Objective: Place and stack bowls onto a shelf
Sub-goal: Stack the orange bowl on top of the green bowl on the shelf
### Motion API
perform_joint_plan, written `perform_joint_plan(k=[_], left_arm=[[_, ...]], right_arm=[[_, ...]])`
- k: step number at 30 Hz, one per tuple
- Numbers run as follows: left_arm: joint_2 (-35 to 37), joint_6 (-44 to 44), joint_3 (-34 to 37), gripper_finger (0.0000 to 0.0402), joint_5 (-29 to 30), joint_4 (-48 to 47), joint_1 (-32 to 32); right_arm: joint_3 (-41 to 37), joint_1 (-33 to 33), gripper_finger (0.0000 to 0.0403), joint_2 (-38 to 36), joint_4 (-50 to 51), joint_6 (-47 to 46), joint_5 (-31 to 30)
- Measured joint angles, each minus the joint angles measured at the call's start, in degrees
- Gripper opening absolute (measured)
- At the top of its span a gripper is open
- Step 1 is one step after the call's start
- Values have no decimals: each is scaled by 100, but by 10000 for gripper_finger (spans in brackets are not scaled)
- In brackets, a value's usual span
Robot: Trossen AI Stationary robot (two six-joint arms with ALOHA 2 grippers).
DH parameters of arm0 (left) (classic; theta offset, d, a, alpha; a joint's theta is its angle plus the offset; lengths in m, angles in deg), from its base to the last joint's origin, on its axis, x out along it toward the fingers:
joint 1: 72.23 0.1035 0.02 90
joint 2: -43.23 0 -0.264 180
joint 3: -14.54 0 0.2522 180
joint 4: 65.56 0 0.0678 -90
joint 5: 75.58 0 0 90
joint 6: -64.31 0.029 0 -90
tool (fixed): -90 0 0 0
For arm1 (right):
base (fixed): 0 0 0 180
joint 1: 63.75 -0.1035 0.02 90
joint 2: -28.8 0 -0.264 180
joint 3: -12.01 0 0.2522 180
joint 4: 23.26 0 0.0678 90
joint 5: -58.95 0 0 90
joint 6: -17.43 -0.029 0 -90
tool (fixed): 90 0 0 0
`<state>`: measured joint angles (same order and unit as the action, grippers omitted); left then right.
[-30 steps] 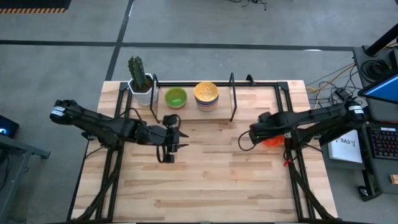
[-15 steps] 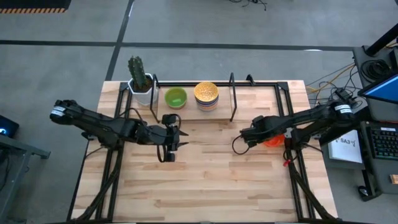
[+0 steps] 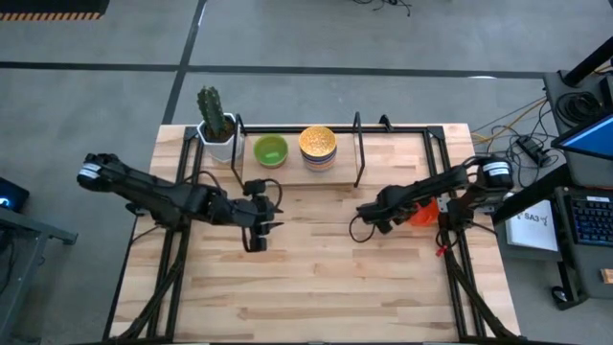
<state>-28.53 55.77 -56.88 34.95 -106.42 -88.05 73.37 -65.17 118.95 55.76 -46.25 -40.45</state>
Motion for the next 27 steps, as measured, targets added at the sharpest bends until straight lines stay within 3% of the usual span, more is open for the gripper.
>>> perform_joint_plan(k=[3,7,15,18,23,27], left_arm=[[43,-56,94,126,0,-40,-150],[178,-127,128,126,99,-208,-386],[756,-115,282,126,1711,-376,-872],[1096,-102,539,126,2095,-390,-951],[1805,-49,1092,126,2153,-169,-953],[2378,424,1546,126,2154,616,-951]], right_arm=[[71,-4,18,30,13,318,302],[380,-91,10,-76,-54,1051,943],[1918,-497,9,-120,-1006,2851,1989],[2617,-595,9,-48,-1532,3622,2000],[3803,-574,9,166,-2221,4952,1915],[4913,-536,9,621,-2401,5833,659]])
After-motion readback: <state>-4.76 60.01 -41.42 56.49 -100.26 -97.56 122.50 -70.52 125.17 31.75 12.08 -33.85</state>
